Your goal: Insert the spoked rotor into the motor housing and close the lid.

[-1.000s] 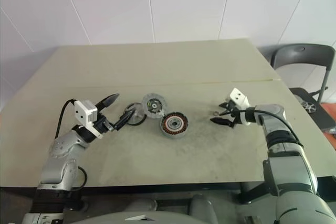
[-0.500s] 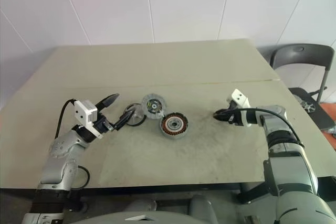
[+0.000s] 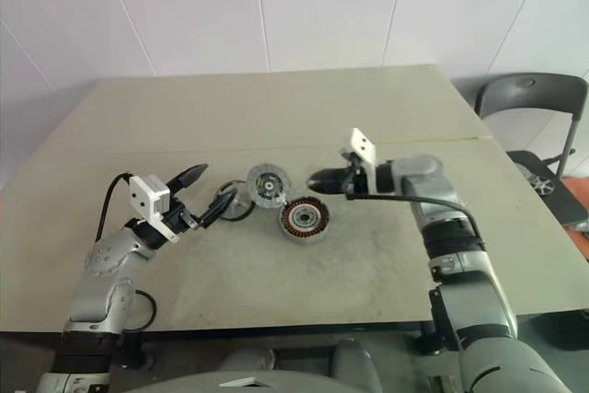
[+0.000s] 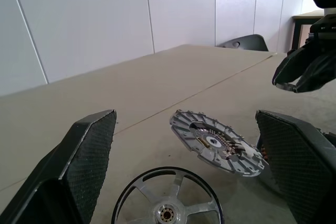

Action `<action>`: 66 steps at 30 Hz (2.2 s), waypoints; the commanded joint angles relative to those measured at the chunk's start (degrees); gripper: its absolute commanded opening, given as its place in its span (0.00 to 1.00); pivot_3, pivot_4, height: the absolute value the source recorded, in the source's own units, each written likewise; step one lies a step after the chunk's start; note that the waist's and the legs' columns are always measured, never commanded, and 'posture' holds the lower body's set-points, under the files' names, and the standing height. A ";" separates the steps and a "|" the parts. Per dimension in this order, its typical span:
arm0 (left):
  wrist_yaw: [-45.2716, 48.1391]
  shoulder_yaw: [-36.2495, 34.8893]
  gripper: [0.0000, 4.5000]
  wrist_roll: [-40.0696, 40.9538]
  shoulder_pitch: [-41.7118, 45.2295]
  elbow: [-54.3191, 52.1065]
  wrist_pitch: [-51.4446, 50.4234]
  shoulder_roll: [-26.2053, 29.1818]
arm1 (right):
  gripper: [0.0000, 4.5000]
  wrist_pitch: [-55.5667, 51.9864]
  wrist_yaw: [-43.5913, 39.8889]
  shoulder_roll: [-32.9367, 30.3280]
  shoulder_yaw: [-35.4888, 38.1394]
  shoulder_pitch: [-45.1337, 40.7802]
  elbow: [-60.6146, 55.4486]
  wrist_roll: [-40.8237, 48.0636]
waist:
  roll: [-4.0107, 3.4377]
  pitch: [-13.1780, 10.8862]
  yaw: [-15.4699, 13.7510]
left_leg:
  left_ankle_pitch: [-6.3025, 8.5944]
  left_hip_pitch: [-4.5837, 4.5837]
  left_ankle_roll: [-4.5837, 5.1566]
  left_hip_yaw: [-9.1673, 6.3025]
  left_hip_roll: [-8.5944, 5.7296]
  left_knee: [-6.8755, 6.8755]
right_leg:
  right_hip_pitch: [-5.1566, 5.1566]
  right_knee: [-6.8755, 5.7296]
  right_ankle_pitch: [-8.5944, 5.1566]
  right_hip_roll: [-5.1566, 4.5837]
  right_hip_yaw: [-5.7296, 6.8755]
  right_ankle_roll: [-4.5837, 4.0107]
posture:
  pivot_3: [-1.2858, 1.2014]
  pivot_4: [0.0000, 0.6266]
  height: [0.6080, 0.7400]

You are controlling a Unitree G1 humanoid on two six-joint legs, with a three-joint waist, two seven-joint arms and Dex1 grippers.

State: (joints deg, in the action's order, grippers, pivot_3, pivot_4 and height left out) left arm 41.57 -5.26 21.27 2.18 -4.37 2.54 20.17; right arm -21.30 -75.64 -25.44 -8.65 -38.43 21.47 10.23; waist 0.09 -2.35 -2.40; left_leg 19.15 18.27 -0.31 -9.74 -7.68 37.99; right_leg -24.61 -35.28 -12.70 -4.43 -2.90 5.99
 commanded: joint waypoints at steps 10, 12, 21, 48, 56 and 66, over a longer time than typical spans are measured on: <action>-1.56 -1.03 1.00 0.55 -1.53 -3.04 0.17 0.43 | 0.16 -3.77 -1.37 -1.00 -10.94 0.65 -5.57 -2.79 | 0.00 -0.01 0.12 | 0.01 0.08 0.01 0.06 0.00 0.00 | -0.07 0.08 0.01 0.00 0.00 0.02 | 0.52 0.00 1.00; -1.67 -1.02 1.00 0.60 -1.70 -3.15 0.18 0.45 | 0.16 -3.51 -1.16 -0.99 -10.82 0.35 -5.18 -2.87 | 0.00 -0.01 0.10 | 0.01 0.07 0.02 0.06 0.00 0.00 | -0.07 0.08 0.01 0.00 0.00 0.02 | 0.52 0.00 1.00; -1.83 -0.61 1.00 0.73 -1.64 -3.15 0.09 0.37 | 0.16 -0.19 0.95 -1.94 -10.38 -2.09 -0.34 -4.88 | 0.00 0.00 0.10 | 0.01 0.06 0.01 0.07 0.00 0.00 | -0.07 0.08 0.02 0.00 0.00 0.01 | 0.52 0.00 1.00; -1.68 -0.50 1.00 0.80 -1.19 -2.92 -0.36 0.41 | 0.16 -0.31 0.70 -1.89 -10.33 -1.20 1.13 -4.61 | 0.00 0.00 0.14 | 0.01 0.05 0.01 0.08 0.01 0.01 | -0.06 0.07 0.02 0.00 0.00 0.01 | 0.52 0.00 1.00; -1.58 -0.39 1.00 0.76 -1.17 -2.70 -0.33 0.36 | 0.16 -1.21 0.95 -1.14 -10.61 -0.62 0.14 -4.16 | 0.00 0.00 0.13 | 0.01 0.05 0.01 0.08 0.01 0.01 | -0.06 0.07 0.02 0.00 0.00 0.01 | 0.52 0.00 1.00; -1.56 -0.39 1.00 0.78 -1.27 -2.80 -0.29 0.36 | 0.16 -1.00 1.00 -1.82 -10.34 -0.39 0.61 -4.56 | 0.00 0.00 0.13 | 0.01 0.05 0.01 0.08 0.01 0.01 | -0.06 0.07 0.02 0.00 0.00 0.01 | 0.52 0.00 1.00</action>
State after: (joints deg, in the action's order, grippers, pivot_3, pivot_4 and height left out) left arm 39.87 -5.32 21.76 0.21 -5.40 1.67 20.20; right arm -22.58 -74.62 -26.96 -19.71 -38.58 22.97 5.36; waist 0.10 -2.35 -2.27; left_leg 19.16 18.32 -0.30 -9.65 -7.66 38.00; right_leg -24.67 -35.21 -12.67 -4.42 -2.90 5.99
